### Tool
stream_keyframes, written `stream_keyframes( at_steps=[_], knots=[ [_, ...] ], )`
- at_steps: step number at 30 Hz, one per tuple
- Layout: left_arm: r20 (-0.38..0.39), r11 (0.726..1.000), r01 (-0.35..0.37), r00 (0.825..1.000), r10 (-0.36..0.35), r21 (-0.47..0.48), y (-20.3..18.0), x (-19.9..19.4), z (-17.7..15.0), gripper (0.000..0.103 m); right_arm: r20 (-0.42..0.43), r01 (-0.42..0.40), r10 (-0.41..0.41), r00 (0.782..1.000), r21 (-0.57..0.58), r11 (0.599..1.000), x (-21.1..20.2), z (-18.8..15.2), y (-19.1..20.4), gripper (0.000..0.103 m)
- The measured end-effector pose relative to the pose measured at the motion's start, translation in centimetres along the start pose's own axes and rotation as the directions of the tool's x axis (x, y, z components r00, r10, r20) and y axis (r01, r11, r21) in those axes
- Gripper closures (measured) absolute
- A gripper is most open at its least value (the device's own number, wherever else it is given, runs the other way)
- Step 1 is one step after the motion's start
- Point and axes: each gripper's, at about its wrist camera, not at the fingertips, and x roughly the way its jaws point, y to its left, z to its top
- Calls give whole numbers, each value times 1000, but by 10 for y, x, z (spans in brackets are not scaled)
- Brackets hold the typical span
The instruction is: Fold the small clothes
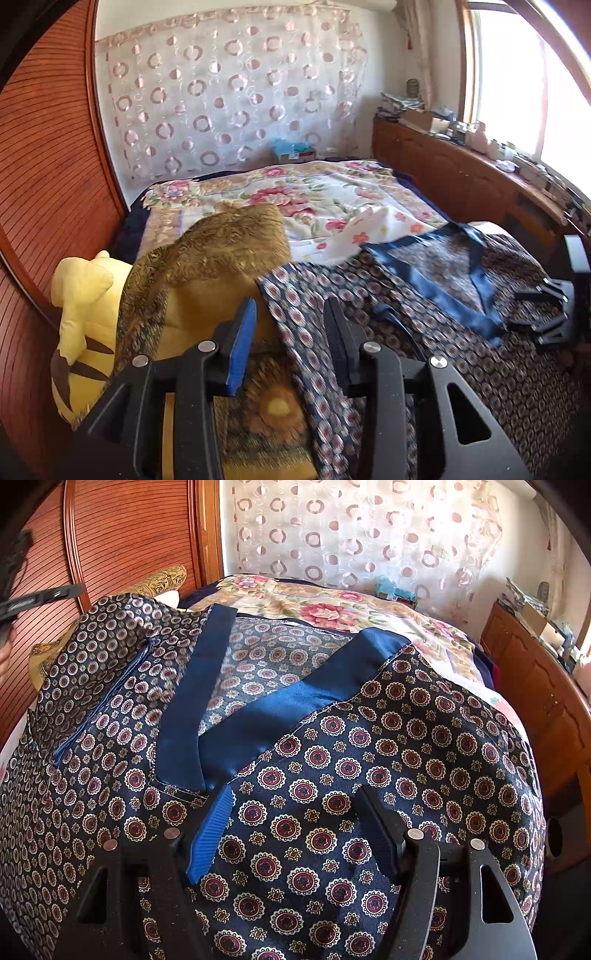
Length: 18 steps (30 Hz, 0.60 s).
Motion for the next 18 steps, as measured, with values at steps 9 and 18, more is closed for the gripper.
stream_keyframes(
  at_steps=[9,18],
  knots=[
    [-13,999,23,1000,-22,33,-39,-30,-59,23,0,0,0,1000,-1,1000,0,0,0,31],
    [-76,999,37,997,-34,38,-46,-34,-114,56,-1,2,-2,1000,0,1000,0,0,-1,30]
  ],
)
